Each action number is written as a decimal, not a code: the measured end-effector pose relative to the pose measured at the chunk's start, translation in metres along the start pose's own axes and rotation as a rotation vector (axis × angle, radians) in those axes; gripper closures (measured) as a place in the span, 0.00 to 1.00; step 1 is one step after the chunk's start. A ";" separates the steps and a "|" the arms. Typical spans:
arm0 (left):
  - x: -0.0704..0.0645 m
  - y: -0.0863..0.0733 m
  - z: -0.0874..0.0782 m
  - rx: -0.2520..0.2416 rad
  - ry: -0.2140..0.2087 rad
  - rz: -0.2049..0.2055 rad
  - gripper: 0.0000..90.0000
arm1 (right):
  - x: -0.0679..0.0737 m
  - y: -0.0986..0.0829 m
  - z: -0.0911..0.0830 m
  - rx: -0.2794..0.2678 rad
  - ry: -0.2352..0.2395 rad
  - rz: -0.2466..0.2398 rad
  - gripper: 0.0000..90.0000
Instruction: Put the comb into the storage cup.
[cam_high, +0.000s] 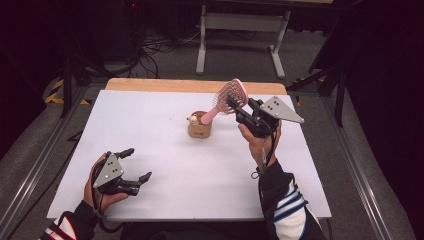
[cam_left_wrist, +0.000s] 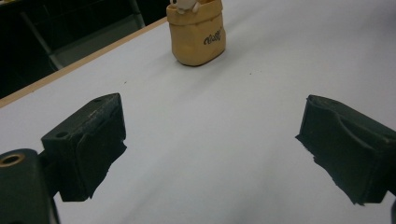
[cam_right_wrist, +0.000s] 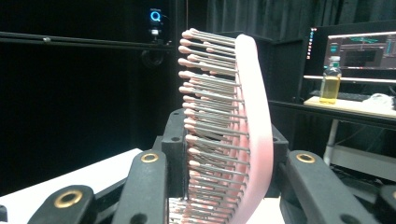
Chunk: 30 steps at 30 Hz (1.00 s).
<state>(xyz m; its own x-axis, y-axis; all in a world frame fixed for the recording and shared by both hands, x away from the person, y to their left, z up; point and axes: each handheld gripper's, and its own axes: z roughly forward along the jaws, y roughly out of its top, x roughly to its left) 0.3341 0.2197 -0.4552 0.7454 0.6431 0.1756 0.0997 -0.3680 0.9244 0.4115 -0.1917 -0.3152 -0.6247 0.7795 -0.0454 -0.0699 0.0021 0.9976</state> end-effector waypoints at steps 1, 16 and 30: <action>0.000 0.000 0.000 0.001 -0.002 0.001 0.09 | 0.000 0.000 0.001 -0.004 0.000 0.018 0.72; 0.000 0.000 -0.001 -0.002 -0.003 0.001 0.09 | -0.006 -0.008 0.018 0.019 -0.046 0.015 0.72; 0.000 0.001 -0.001 -0.001 -0.004 0.007 0.09 | -0.010 -0.022 0.031 0.041 -0.063 0.062 0.72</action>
<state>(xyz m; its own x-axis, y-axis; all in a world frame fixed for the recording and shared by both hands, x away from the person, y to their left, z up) 0.3335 0.2201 -0.4544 0.7487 0.6379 0.1803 0.0940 -0.3715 0.9237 0.4436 -0.1805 -0.3347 -0.5765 0.8169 0.0185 0.0004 -0.0224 0.9997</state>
